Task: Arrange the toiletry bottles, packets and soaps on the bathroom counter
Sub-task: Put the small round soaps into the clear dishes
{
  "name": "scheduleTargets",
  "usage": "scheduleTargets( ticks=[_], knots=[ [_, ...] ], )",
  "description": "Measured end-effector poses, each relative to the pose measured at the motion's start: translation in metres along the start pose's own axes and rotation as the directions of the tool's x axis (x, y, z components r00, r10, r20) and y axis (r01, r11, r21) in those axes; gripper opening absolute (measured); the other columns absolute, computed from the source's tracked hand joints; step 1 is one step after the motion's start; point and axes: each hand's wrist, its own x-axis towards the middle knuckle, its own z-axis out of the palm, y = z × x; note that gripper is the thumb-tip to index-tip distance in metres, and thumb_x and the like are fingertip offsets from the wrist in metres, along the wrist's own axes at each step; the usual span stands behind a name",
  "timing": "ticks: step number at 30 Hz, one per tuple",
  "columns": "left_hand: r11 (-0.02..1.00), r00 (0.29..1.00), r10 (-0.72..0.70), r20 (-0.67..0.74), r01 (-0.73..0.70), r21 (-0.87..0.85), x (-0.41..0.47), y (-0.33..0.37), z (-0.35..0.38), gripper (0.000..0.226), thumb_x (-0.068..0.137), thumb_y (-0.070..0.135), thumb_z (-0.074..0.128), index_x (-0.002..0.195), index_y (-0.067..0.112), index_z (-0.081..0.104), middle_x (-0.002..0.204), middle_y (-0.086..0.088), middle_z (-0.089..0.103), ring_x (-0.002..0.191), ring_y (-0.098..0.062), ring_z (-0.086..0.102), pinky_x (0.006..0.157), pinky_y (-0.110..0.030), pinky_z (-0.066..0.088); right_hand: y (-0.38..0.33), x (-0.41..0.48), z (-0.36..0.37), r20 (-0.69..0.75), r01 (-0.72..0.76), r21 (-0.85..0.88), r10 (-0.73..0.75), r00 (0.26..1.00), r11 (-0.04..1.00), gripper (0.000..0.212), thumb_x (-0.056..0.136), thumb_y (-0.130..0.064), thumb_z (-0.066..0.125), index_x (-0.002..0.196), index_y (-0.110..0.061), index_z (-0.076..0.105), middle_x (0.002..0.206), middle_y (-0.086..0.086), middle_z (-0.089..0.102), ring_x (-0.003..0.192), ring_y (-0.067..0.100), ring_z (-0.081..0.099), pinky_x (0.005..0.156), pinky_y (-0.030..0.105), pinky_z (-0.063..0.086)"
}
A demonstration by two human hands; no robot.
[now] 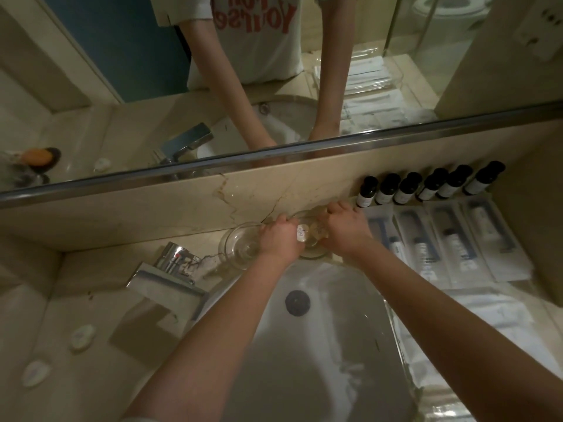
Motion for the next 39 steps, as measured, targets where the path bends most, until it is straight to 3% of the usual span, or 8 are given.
scheduleTargets(
  ticks=[12,24,30,39],
  knots=[
    [0.984,0.985,0.092,-0.147,-0.068,0.164,-0.044,-0.013,-0.031,0.045,0.086,0.038,0.057,0.124,0.015,0.05,0.123,-0.009,0.051,0.119,-0.029,0.046,0.096,-0.041,0.038,-0.009,-0.043,-0.025,-0.115,0.019,0.043,-0.014,0.993,0.999,0.053,0.082,-0.034,0.063,0.13,-0.02,0.049,0.132,0.006,0.049,0.123,0.028,0.041,0.098,0.041,0.037],
    [0.997,0.957,0.075,-0.279,-0.067,0.037,-0.17,-0.053,-0.059,0.045,0.087,0.037,0.055,0.125,0.013,0.051,0.131,-0.01,0.048,0.123,-0.03,0.042,0.099,-0.041,0.038,-0.077,-0.144,-0.051,-0.263,0.09,0.09,-0.063,0.963,0.992,0.047,0.083,-0.034,0.061,0.128,-0.022,0.051,0.133,0.003,0.051,0.122,0.027,0.043,0.094,0.04,0.04],
    [0.997,0.939,0.01,-0.344,-0.035,-0.066,-0.229,-0.104,-0.051,0.041,0.087,0.034,0.057,0.121,0.011,0.055,0.129,-0.008,0.051,0.12,-0.03,0.045,0.099,-0.04,0.04,-0.136,-0.177,-0.046,-0.247,0.186,0.068,-0.164,0.955,0.98,0.049,0.086,-0.035,0.059,0.131,-0.021,0.049,0.131,0.003,0.052,0.119,0.027,0.046,0.094,0.038,0.041],
    [0.967,0.937,-0.246,-0.246,0.218,-0.135,-0.29,-0.219,-0.03,0.046,0.087,0.036,0.056,0.126,0.012,0.051,0.134,-0.009,0.048,0.123,-0.03,0.044,0.099,-0.041,0.041,-0.249,-0.182,-0.009,-0.149,0.366,0.089,-0.351,0.925,0.926,0.045,0.087,-0.032,0.059,0.13,-0.02,0.051,0.129,0.005,0.054,0.115,0.027,0.051,0.09,0.036,0.043]
  ],
)
